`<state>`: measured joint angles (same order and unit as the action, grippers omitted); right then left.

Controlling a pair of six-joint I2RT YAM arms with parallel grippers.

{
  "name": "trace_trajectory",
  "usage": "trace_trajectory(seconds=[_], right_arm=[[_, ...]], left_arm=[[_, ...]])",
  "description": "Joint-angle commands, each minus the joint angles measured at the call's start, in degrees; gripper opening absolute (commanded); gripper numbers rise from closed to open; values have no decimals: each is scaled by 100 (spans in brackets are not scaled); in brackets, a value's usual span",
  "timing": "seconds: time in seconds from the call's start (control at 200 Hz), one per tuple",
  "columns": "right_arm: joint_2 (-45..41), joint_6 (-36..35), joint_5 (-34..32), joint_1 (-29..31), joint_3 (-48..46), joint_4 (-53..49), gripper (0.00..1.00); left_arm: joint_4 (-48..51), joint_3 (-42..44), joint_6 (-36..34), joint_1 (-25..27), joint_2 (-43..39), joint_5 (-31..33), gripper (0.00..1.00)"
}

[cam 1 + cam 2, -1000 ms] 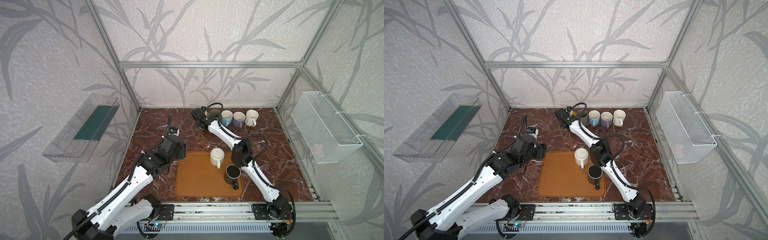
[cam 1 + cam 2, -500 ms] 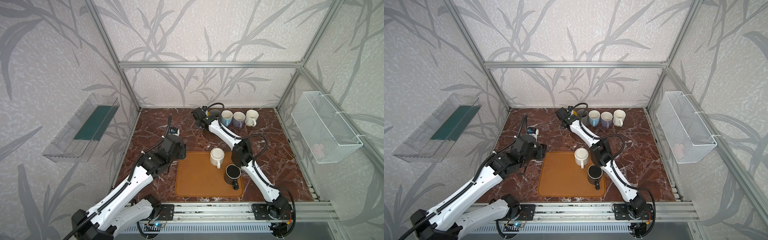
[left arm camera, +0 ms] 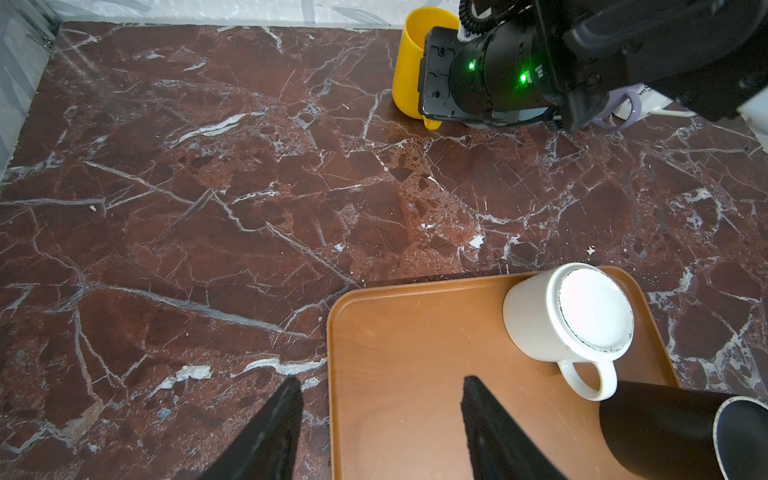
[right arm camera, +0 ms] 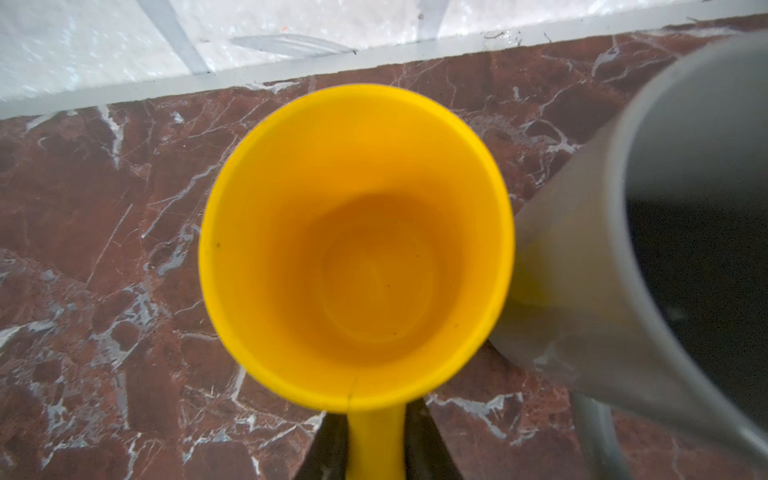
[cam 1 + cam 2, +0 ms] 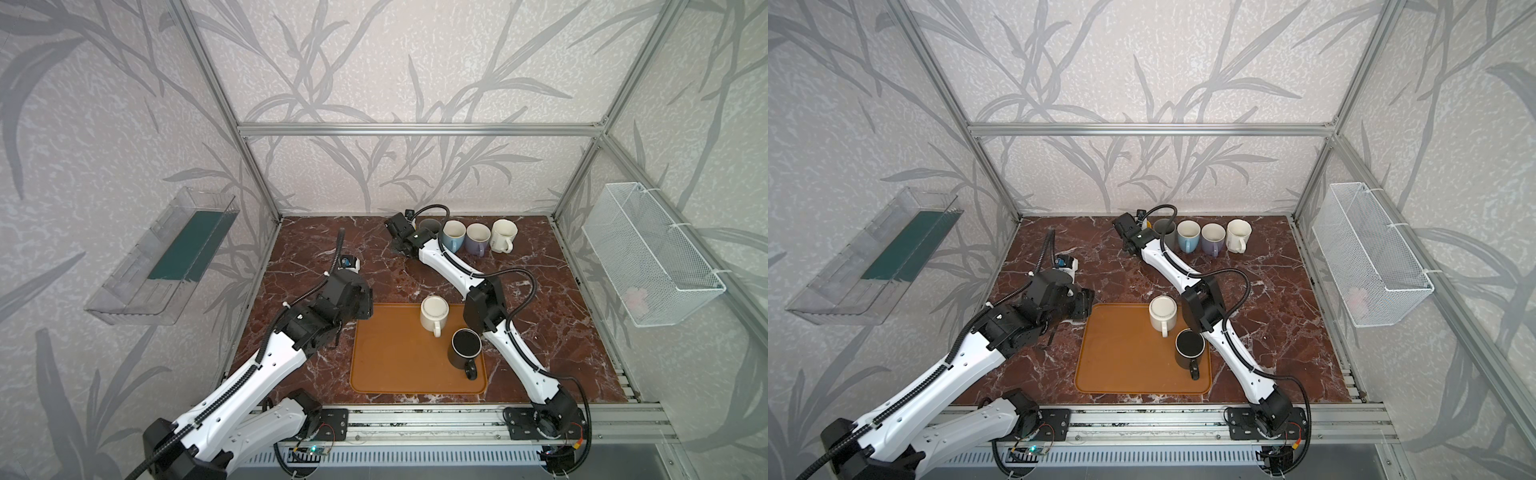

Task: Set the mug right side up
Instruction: 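Lower the yellow mug upright beside the grey mug with the right gripper, then open the right gripper and lift it away from the yellow mug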

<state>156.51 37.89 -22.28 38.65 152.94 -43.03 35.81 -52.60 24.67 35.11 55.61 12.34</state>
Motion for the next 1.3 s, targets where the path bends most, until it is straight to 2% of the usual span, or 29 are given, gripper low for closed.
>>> trace_trajectory(seconds=[0.0,0.405,0.955,0.985,1.145,1.294], right_arm=[[-122,22,-44,-33,113,82,23],[-301,-28,10,-31,-91,157,30],[-922,-100,148,-7,-788,447,31],[-950,-291,146,0,-802,434,30],[-1315,-464,143,8,-1019,397,30],[-1904,-734,241,12,-1689,734,31]], left_arm=[[146,2,72,14,2,32,63],[157,-82,63,23,76,-8,63],[195,-250,71,84,199,-10,63],[198,-256,73,91,205,-7,63],[189,-290,72,116,247,-7,63],[100,-277,84,136,239,-68,63]])
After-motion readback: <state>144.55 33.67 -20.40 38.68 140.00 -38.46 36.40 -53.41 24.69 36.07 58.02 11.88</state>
